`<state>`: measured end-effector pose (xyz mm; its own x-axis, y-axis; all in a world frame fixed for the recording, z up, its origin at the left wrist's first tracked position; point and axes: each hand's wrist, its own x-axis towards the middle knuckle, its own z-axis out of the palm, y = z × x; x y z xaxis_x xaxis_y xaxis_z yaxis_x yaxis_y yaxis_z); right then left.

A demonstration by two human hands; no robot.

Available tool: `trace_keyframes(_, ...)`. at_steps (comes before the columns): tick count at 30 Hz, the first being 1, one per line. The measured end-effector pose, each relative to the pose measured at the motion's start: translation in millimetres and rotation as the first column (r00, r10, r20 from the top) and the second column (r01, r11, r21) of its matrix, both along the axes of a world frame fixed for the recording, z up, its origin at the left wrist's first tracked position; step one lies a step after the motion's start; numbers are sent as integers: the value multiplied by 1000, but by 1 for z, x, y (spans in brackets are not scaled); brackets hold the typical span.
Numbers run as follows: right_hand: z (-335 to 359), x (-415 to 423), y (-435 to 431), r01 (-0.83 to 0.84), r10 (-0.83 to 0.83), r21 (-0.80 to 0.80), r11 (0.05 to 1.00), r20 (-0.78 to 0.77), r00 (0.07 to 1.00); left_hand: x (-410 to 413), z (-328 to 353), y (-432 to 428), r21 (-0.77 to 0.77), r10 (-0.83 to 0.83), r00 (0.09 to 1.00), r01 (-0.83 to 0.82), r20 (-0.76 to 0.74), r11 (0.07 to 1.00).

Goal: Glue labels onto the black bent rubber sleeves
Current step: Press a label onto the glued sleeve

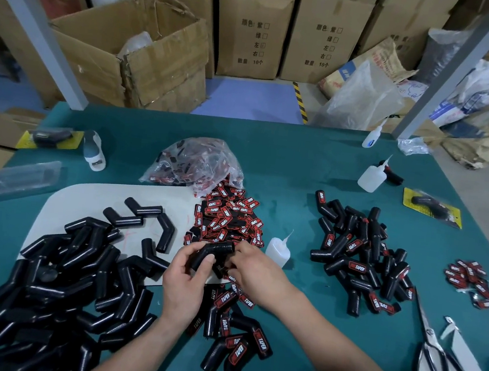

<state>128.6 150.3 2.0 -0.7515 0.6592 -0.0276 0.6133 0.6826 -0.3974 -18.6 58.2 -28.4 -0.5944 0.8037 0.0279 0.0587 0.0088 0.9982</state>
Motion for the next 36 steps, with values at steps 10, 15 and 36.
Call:
trace_keyframes(10,-14,19,-18,-134,190,292,947,-173,966,1,-1,0,7,-8,999,8,31,1000)
trace_keyframes(15,-13,21,-23,-73,163,292,953,-294,942,0,-1,-1,18,-6,1000,6,23,1000)
trace_keyframes(36,-21,-13,-33,107,-617,-608,787,-769,170,1,3,0,32,-29,1000,29,-10,999)
